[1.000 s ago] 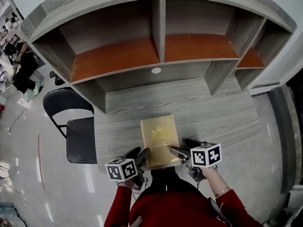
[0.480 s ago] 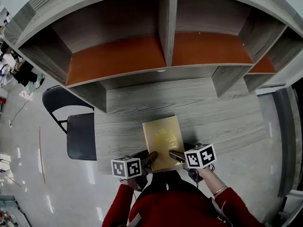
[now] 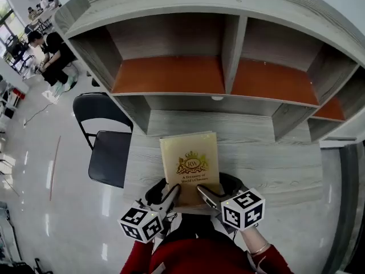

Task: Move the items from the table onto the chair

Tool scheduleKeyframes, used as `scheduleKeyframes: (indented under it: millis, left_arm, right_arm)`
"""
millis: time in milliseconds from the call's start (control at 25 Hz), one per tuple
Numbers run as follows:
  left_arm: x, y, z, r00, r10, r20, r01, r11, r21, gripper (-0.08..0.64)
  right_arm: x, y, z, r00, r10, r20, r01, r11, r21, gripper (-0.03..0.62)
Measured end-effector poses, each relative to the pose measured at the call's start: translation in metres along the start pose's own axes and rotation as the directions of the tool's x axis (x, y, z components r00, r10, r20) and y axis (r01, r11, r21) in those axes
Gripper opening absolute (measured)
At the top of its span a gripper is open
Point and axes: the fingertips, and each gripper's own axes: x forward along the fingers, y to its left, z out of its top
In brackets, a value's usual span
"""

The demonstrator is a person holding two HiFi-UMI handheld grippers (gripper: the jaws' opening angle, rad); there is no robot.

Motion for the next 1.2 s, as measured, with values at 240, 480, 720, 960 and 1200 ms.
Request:
scheduleKeyframes:
  millis: [240, 480, 720, 960, 1200]
  left_arm:
    - [-0.102, 0.052, 0.011, 0.986, 0.132, 0.105, -0.128, 0.991, -0.044, 0.209]
    - [-0.168, 0.114, -0.003, 0.939, 0.292, 0.181, -0.270, 0.953, -0.138, 0.209]
    - [-0.236, 0.191, -0.015, 0.920, 0.335, 0.203, -0.303, 0.937, -0.173, 0.209]
    - [-0.299, 0.287, -0.013, 0.926, 0.330, 0.183, -0.296, 0.936, -0.189, 0.209]
    - [-0.305, 0.355, 0.000, 0.942, 0.298, 0.154, -0.262, 0.941, -0.214, 0.209]
  right_arm:
    - [0.041, 0.102, 0.004, 0.993, 0.115, -0.021, -0.117, 0.990, -0.081, 0.305]
    - [0.105, 0.167, -0.009, 0.962, 0.239, -0.131, -0.258, 0.954, -0.150, 0.305]
    - [0.173, 0.244, -0.031, 0.949, 0.266, -0.171, -0.295, 0.939, -0.174, 0.305]
    - [0.257, 0.322, -0.042, 0.950, 0.266, -0.164, -0.290, 0.946, -0.147, 0.305]
    - [0.320, 0.343, -0.033, 0.955, 0.220, -0.199, -0.249, 0.959, -0.136, 0.305]
